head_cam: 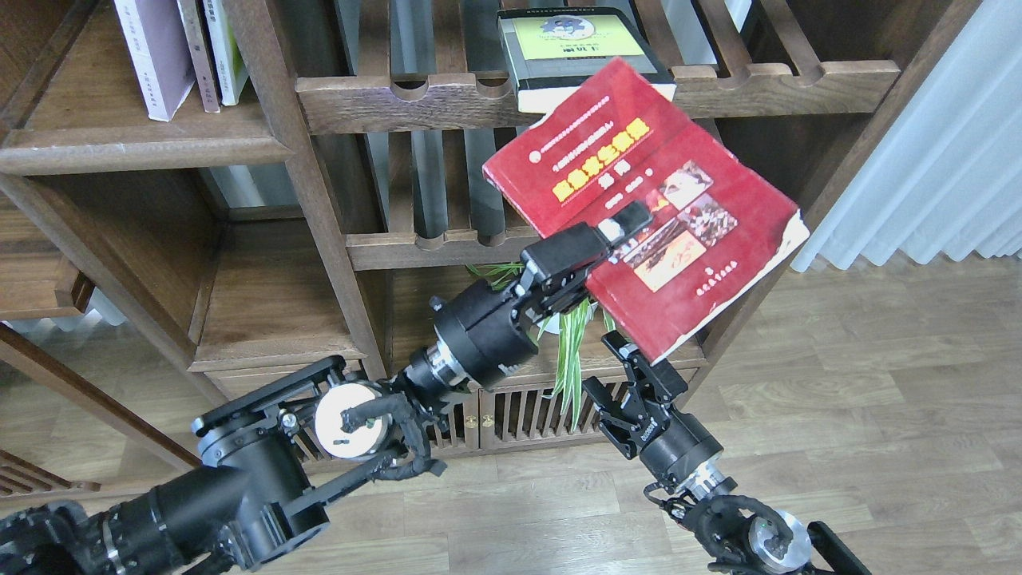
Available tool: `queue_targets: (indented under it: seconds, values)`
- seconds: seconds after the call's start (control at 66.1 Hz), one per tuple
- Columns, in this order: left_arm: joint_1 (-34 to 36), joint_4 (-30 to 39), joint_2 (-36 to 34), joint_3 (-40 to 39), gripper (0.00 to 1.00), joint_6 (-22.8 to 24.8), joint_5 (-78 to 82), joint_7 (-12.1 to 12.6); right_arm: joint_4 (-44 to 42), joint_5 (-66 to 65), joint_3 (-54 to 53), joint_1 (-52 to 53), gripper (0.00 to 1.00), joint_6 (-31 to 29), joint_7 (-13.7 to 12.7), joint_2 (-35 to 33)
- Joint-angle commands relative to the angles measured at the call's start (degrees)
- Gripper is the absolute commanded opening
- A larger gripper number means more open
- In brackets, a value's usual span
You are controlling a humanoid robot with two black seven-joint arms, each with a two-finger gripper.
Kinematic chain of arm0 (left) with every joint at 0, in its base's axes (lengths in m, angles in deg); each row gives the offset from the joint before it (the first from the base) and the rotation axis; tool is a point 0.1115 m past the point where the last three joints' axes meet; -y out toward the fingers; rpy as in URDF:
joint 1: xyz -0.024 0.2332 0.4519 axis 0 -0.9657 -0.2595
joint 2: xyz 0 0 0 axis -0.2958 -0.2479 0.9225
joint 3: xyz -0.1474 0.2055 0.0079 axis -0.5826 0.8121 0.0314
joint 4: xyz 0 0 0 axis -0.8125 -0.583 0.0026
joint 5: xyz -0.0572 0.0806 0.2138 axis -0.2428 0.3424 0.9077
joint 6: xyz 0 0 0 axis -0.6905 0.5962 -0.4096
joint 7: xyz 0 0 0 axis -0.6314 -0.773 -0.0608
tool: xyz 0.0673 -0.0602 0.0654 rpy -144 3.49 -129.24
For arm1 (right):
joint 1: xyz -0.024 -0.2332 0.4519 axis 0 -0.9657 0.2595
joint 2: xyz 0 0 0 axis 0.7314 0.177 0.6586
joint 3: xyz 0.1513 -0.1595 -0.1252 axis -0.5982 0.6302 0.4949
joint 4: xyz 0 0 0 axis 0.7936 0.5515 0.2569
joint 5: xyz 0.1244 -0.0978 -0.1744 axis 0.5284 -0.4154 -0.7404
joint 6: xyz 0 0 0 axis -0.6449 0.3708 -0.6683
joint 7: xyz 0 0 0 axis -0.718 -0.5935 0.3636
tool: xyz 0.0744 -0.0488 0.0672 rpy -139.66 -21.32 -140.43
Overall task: Organize books on shelf
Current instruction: 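Lift the red book with the left gripper up toward the upper shelf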
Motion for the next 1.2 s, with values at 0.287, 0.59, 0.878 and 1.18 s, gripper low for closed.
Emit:
queue_targets:
  seconds: [0.287,0.59,0.878,1.18]
  values:
    - [8.14,0.01,0.0,-2.52,0.07,0.0,0.42,-0.93,-0.62,-0.26,0.11,1.63,0.99,0.08,0.0,-0.25]
    - [12.88,0.01,0.0,-8.85,0.07,0.0,2.27,-0.84,-1.24,-0.52,0.19,2.6,0.99,0.08,0.0,-0.25]
    - [17.63,0.01,0.0,-14.82,0.07,0.0,6.22,-0.75,-1.32,-0.79,0.28,3.56,0.99,0.08,0.0,-0.6]
    - [22.64,0.01,0.0,-24.93,0.1,0.0,6.4,-0.14,-1.59,-0.79,0.28,3.74,0.99,0.08,0.0,-0.87]
